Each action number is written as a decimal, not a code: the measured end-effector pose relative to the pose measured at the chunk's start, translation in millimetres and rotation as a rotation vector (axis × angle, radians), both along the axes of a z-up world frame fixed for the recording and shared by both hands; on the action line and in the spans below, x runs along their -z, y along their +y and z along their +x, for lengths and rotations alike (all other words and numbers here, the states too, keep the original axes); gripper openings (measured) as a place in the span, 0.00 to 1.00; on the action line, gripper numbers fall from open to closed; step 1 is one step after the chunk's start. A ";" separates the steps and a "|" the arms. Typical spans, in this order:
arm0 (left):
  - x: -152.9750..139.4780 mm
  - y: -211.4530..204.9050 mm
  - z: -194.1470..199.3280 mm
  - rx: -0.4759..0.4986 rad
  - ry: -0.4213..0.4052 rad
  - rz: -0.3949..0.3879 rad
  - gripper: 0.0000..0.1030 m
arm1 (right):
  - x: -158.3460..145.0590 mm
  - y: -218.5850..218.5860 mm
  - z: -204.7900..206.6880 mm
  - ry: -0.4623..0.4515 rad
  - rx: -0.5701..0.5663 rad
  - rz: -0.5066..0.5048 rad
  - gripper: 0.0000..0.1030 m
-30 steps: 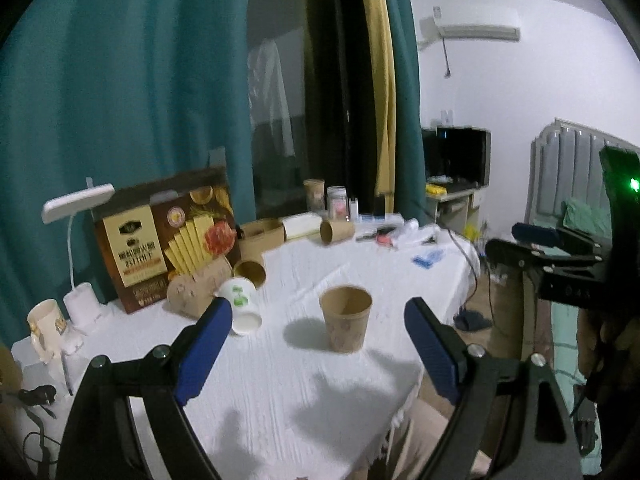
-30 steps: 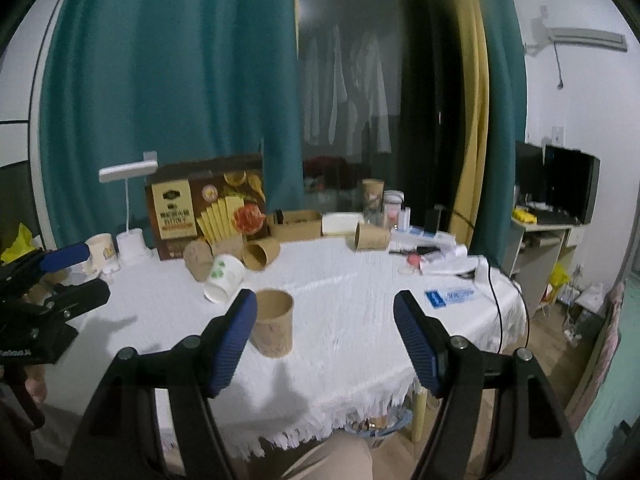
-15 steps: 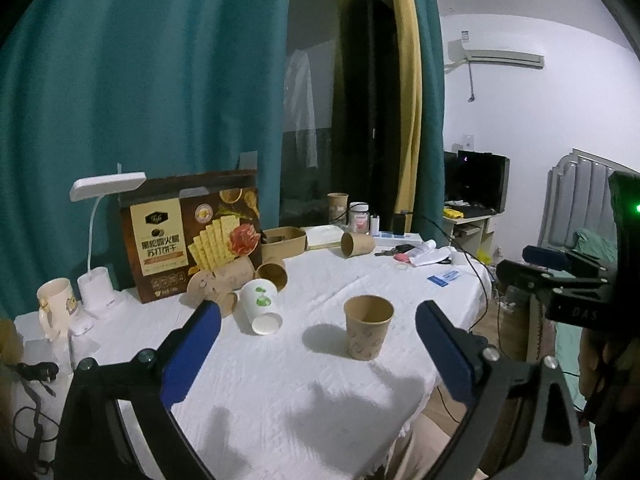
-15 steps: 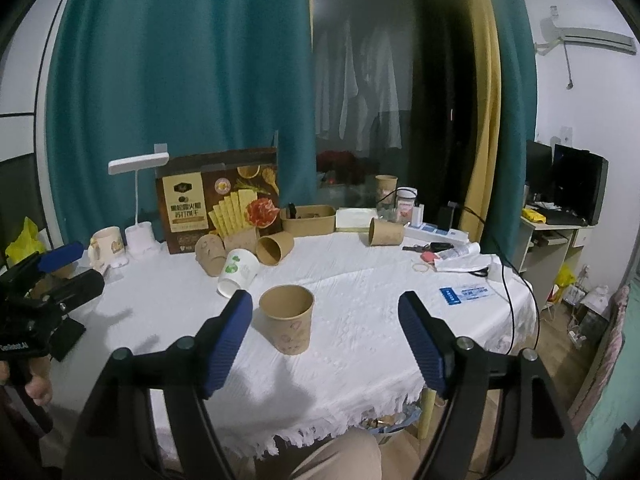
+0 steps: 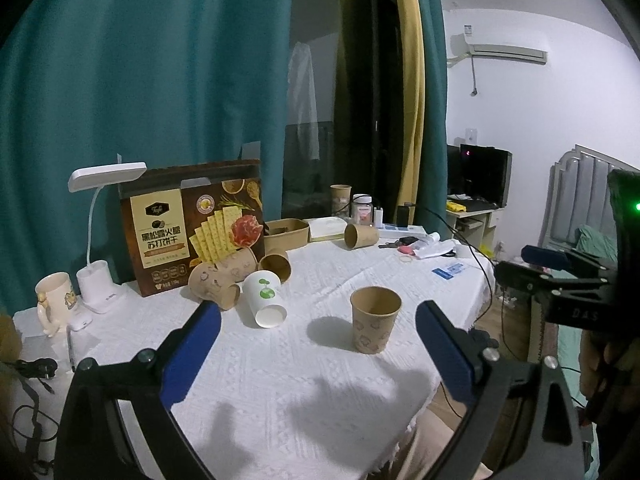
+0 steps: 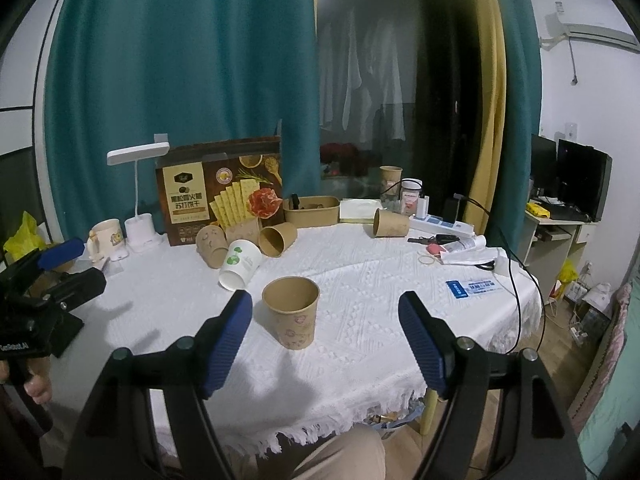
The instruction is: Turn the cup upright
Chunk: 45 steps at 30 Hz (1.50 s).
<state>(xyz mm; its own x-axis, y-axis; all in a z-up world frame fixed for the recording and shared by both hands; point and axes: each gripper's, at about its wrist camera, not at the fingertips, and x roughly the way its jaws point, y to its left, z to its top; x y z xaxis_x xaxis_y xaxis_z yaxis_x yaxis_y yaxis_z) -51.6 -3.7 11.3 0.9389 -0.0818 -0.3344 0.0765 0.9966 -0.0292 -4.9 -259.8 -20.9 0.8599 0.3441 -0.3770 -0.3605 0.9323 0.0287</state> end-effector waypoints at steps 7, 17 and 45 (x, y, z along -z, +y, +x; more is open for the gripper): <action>3.1 -2.0 1.3 0.007 0.007 -0.001 0.95 | 5.0 -2.2 0.8 0.005 0.001 0.000 0.71; 3.9 -4.7 1.9 0.011 0.009 0.000 0.95 | 9.6 -2.4 1.2 0.010 -0.002 -0.001 0.71; 3.9 -7.3 3.2 0.011 0.011 0.002 0.95 | 11.3 0.7 1.2 0.015 -0.005 0.001 0.71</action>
<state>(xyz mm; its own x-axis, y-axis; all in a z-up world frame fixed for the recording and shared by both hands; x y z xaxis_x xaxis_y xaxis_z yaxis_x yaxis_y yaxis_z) -48.4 -11.0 7.4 0.9342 -0.0918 -0.3447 0.0876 0.9958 -0.0278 -3.7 -259.1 -32.2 0.8523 0.3490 -0.3896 -0.3650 0.9304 0.0351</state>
